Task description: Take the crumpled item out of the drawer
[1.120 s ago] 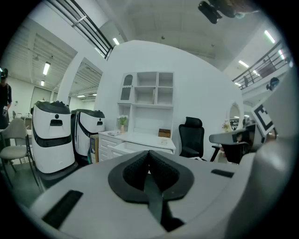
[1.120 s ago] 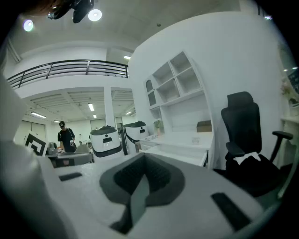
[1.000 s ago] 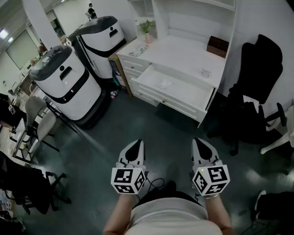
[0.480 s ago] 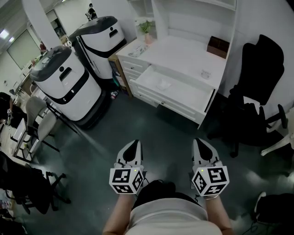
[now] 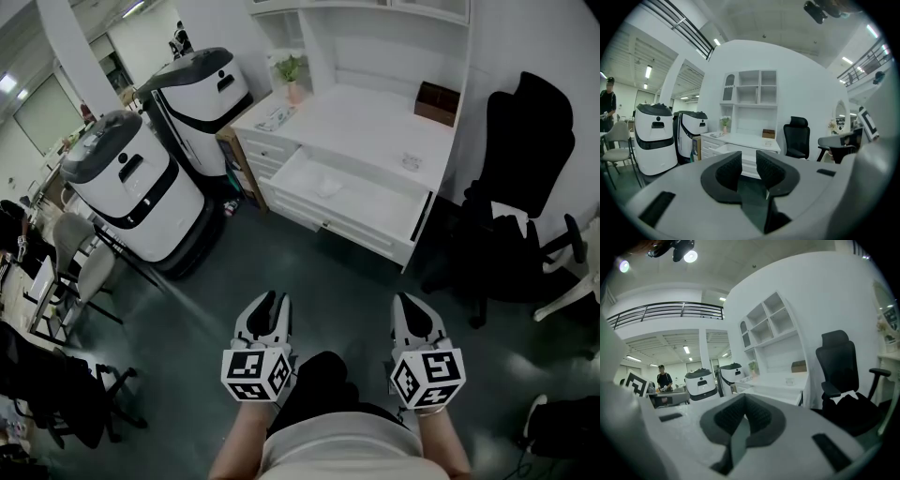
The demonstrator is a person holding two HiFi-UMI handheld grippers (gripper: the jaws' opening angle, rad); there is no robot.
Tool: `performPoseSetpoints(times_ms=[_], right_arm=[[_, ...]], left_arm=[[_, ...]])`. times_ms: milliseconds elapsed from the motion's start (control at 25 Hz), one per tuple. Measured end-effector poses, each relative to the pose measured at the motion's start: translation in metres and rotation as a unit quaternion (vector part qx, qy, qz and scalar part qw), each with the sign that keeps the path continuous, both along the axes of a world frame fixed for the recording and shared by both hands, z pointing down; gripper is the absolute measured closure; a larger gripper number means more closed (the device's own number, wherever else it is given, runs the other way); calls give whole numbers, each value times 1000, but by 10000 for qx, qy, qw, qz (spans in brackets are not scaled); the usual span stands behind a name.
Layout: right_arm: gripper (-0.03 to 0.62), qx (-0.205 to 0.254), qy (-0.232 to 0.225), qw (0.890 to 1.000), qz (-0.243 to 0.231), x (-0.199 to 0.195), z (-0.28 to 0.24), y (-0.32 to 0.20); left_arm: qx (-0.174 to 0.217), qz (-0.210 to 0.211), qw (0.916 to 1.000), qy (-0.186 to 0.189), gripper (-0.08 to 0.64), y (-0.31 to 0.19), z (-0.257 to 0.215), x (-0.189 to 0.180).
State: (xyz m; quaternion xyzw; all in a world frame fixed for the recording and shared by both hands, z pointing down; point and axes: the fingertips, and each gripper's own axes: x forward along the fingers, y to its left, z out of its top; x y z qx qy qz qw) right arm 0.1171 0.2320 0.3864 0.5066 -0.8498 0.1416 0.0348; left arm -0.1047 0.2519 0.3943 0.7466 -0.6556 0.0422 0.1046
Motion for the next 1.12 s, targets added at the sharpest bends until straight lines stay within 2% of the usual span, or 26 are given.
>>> performPoseSetpoints(times_ms=[480,840,1120], right_arm=[[591,-130,-43,9999,97,7,7,-29],[591,-284,-4,9994,192,1,17,-83],[591,-302,6,9992,247,-17,15,-144]], left_arm=[[-133,50,9999,11,429,-36,8,0],[-162,205,9996,56,391,-99,12,-1],[-102,334,9994,79,380,-162,7,-14]])
